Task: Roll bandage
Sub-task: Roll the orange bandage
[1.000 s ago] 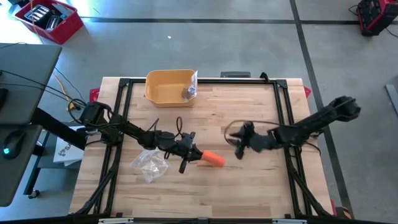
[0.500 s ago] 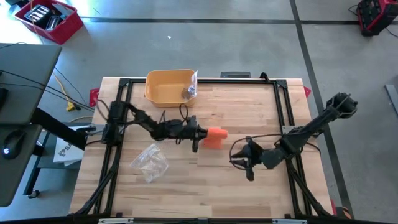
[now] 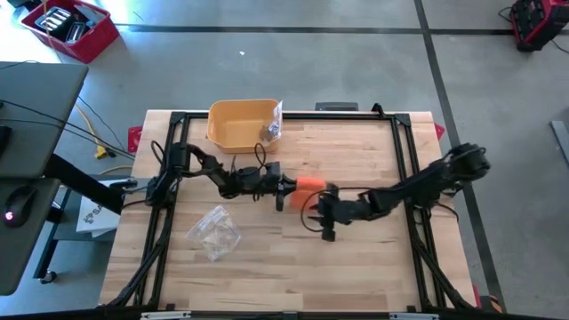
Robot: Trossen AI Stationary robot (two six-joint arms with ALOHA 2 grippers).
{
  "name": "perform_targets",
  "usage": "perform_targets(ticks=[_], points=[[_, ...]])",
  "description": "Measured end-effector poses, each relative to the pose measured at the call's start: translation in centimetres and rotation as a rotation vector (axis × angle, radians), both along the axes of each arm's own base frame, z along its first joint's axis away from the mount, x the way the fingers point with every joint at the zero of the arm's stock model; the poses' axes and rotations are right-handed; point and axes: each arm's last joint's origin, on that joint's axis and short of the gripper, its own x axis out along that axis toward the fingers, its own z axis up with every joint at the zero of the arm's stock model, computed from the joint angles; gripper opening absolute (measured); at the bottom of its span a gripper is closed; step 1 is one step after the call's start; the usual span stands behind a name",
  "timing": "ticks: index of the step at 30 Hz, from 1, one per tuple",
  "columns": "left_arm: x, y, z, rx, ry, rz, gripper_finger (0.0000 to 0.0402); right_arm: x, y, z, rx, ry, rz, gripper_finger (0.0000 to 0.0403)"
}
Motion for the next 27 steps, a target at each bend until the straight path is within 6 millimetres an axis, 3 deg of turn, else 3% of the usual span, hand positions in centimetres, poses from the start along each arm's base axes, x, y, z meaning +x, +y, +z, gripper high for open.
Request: perform_targets(ticks=[8,13,18,21,27], points=[[-0.1,0.6,-0.4,-0.037,0.036,0.104,0.0012,3.3,-1.8,-5.3,-0.119,0.171,-0.075,0.014],[-0.1,0.5,-0.7,-0.038,0.069,0.103,0.0012,4.2,-3.4,-7.0,-0.015,0.218,-0.07,0.0121],[-0.1,0.6,-0.4,-0.043,0.031,0.114,0.0012,4.3,-3.7,-7.2,0.1,0.245,-0.024,0.0018],[-0.1,0.6,-0.4,-0.022,0.033,0.114,0.0012,4.2,-3.1,-7.1,0.156,0.247,0.024,0.0012],[-0.2,0.6,-1.1,-0.014,0.107,0.1,0.0012,2.9,0.8,-5.0,0.303,0.242,0.157,0.0002]])
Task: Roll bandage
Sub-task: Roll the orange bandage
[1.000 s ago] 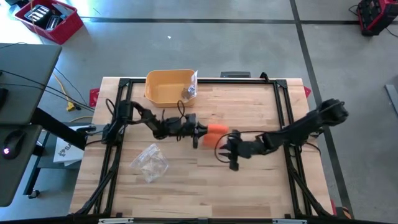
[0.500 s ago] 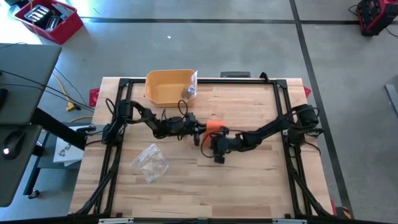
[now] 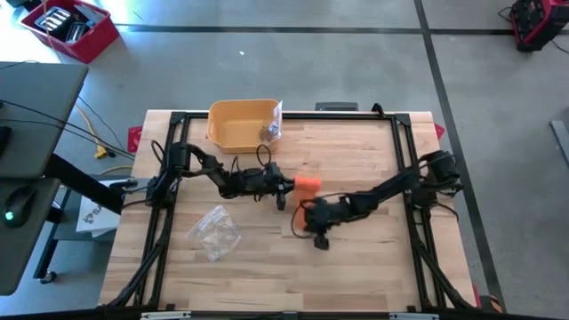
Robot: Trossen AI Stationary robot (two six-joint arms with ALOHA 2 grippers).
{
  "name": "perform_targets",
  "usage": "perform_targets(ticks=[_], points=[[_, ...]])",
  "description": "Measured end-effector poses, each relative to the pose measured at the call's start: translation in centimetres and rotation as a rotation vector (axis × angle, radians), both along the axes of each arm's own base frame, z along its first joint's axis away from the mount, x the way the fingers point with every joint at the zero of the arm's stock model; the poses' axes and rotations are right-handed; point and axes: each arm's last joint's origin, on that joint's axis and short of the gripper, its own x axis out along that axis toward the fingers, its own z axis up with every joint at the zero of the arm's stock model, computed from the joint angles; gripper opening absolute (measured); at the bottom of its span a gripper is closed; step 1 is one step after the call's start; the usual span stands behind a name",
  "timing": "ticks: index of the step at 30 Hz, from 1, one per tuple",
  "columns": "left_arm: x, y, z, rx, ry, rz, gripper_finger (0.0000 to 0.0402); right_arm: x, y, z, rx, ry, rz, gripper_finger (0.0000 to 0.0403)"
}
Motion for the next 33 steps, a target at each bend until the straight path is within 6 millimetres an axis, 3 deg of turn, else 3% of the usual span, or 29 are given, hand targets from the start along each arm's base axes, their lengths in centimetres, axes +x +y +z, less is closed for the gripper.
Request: perform_targets(ticks=[6,9,13,19,25,29,33], points=[[0.1,0.0,0.3,0.011,-0.031,-0.007,0.0012,-1.4,2.9,5.1,0.095,-0.146,0.054,0.0],[0.1,0.1,0.3,0.019,-0.031,-0.014,0.0012,-2.5,3.3,7.6,0.019,-0.239,0.01,0.0],[0.1,-0.3,0.4,0.025,-0.038,-0.059,0.0012,-4.6,2.6,12.0,-0.16,-0.402,-0.137,0.0],[0.3,-1.5,1.0,0.097,-0.081,-0.152,0.0012,-8.3,-0.5,17.0,-0.388,-0.532,-0.405,0.0],[0.8,-3.4,1.9,0.067,-0.16,-0.378,0.0012,-9.6,-4.1,18.7,-0.432,-0.534,-0.541,0.0],[1.6,-4.6,3.0,0.029,-0.211,-0.453,0.0012,-8.7,-5.8,18.0,-0.387,-0.483,-0.506,0.0],[1.8,-5.2,2.9,0.046,-0.195,-0.471,0.0012,-7.4,-6.4,16.5,-0.4,-0.406,-0.462,0.0]])
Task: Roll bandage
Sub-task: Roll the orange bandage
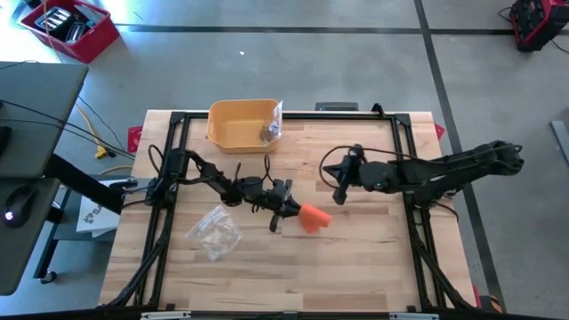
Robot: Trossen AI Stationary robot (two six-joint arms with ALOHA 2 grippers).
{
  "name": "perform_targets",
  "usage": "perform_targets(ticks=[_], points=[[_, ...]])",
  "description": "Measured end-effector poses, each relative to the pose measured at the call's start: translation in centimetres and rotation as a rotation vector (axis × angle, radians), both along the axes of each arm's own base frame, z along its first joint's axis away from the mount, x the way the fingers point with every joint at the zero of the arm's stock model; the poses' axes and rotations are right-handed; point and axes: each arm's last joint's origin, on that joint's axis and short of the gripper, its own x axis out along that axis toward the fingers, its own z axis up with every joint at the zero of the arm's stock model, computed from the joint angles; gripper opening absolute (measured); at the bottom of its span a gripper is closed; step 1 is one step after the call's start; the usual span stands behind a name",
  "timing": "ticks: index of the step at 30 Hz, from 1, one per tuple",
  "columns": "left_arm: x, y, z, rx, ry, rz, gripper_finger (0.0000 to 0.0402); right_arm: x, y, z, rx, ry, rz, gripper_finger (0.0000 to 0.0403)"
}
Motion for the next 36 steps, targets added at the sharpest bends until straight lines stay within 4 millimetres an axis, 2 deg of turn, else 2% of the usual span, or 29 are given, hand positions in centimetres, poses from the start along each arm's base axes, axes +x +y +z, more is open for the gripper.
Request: perform_targets(ticks=[6,11,14,17,21,24,28,32,36], points=[[0.0,0.0,0.0,0.019,-0.002,0.0,0.0012,0.5,1.0,-0.7,-0.035,0.04,0.036,0.0],[0.0,-0.2,0.0,0.051,-0.012,-0.004,0.0012,-0.3,3.3,-1.0,0.035,0.051,0.087,0.0],[0.0,-0.4,0.0,0.052,-0.013,-0.009,0.0012,-1.5,5.3,-1.6,0.168,0.073,0.089,0.0],[0.0,-0.4,0.1,0.052,-0.018,-0.008,0.0012,-2.4,7.8,-1.6,0.278,0.015,0.078,0.0],[0.0,-0.4,0.1,0.044,-0.019,-0.007,0.0012,-3.4,12.4,-2.5,0.248,-0.094,0.08,0.0],[0.0,-0.5,0.4,0.023,-0.036,-0.019,0.0012,-4.2,15.7,-4.3,0.203,-0.171,0.04,0.0],[-0.2,-0.3,0.4,0.007,-0.036,-0.028,0.0012,-4.1,18.8,-8.5,0.226,-0.206,-0.013,0.0013],[-0.3,0.0,0.5,-0.015,-0.042,-0.02,0.0012,-3.2,20.1,-12.8,0.234,-0.186,-0.045,0.0061],[-0.3,0.2,0.5,-0.043,-0.033,-0.016,0.0012,-2.8,20.3,-14.9,0.144,-0.208,-0.076,0.0131]])
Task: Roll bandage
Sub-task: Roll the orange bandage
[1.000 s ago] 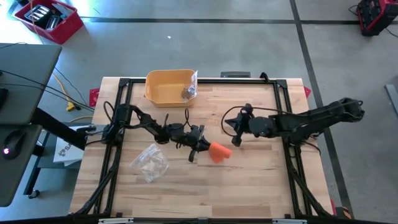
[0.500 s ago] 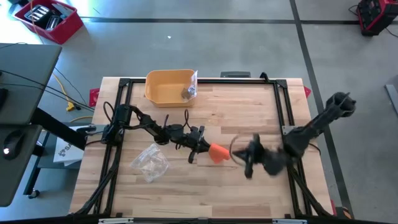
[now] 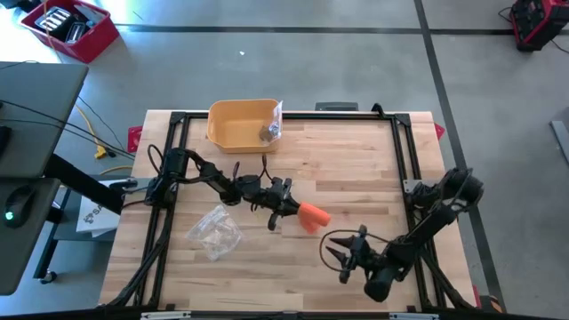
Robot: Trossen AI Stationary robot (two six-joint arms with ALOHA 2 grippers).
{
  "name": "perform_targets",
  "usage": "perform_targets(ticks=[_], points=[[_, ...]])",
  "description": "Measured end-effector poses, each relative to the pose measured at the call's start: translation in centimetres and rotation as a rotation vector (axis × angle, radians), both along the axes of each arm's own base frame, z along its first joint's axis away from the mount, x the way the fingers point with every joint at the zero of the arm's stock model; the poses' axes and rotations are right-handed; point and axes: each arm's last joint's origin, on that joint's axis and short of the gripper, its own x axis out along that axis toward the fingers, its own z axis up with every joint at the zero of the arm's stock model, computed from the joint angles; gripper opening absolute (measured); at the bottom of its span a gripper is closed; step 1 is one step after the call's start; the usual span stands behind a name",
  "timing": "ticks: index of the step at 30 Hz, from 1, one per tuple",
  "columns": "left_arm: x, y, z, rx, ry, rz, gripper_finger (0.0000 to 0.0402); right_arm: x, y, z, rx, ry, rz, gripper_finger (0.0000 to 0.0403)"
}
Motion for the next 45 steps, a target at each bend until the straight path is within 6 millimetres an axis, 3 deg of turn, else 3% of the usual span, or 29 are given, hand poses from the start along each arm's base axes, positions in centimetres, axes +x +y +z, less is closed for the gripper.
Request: perform_targets(ticks=[3,6,13,19,24,32,40,45], points=[[0.0,0.0,0.0,-0.008,0.002,0.0,0.0012,0.0,-0.2,-0.1,-0.082,-0.025,-0.037,0.0175],[0.0,0.0,0.0,-0.016,0.006,-0.001,0.0012,0.3,-0.8,0.0,-0.164,-0.05,-0.099,0.0195],[0.0,0.0,0.0,-0.024,0.009,0.001,0.0012,2.6,-3.0,-0.2,-0.118,-0.005,-0.16,0.0199],[0.0,0.0,0.0,-0.024,0.009,0.001,0.0012,3.0,-3.4,-0.1,-0.108,-0.01,-0.18,0.0197],[0.0,-0.2,0.0,-0.022,0.007,-0.005,0.0012,3.1,-3.5,0.0,-0.112,-0.029,-0.197,0.0155],[-0.1,-0.5,0.0,-0.014,0.007,-0.015,0.0013,3.4,-3.9,0.0,-0.122,-0.028,-0.217,0.0015],[-0.1,1.4,-0.4,-0.072,0.075,-0.135,0.0052,3.3,-4.0,-0.1,-0.068,-0.025,-0.211,0.0005],[-0.2,2.8,-0.8,-0.109,0.126,-0.129,0.0072,2.4,-4.1,1.1,-0.07,-0.003,-0.195,0.0002]])
